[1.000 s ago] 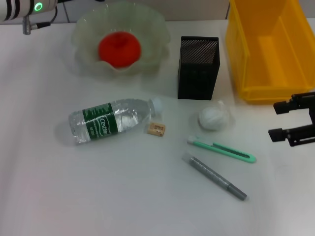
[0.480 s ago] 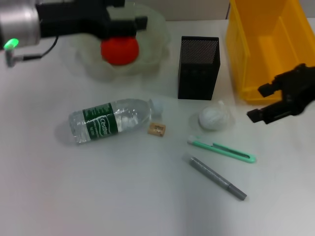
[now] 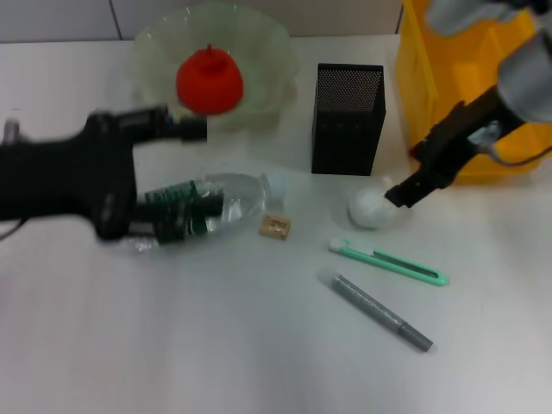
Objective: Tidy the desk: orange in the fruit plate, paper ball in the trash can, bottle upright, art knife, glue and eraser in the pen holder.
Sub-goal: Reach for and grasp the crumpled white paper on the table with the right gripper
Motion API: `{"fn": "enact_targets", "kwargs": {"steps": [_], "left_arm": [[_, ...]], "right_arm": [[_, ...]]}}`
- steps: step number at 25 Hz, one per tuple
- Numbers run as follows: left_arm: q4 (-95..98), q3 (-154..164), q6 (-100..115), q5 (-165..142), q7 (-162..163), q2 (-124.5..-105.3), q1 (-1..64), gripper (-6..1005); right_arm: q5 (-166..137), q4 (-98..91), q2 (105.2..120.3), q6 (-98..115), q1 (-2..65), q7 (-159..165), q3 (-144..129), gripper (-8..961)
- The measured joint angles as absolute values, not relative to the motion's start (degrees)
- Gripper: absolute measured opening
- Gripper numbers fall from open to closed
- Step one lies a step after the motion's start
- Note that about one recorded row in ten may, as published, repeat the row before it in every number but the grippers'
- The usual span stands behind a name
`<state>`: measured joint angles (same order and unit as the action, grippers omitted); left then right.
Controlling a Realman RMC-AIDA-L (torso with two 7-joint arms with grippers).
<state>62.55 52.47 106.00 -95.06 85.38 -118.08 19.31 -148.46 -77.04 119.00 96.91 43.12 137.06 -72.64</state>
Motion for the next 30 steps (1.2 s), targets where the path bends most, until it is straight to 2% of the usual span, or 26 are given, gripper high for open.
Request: {"fn": "enact_targets", "kwargs": {"steps": [11, 26, 30], "left_arm": [[61.8, 53.1, 109.4, -95.3, 82.8, -118.08, 13.8, 860], [58.1, 53.0, 110.8, -98.1, 79.7, -118.06, 13.9, 861], [57.7, 52.9, 110.7, -98.1, 79.7, -117.93, 13.9, 861]], "right_arm": [[-151.4, -60.5, 119.42, 83.0, 49.4, 143.2, -84.7, 770], [-149.5, -52.6, 119.61, 75.5, 51.1, 143.6, -88.4, 765], [-149.1, -52.5, 119.62, 75.6, 51.1, 143.4, -88.4, 621]]}}
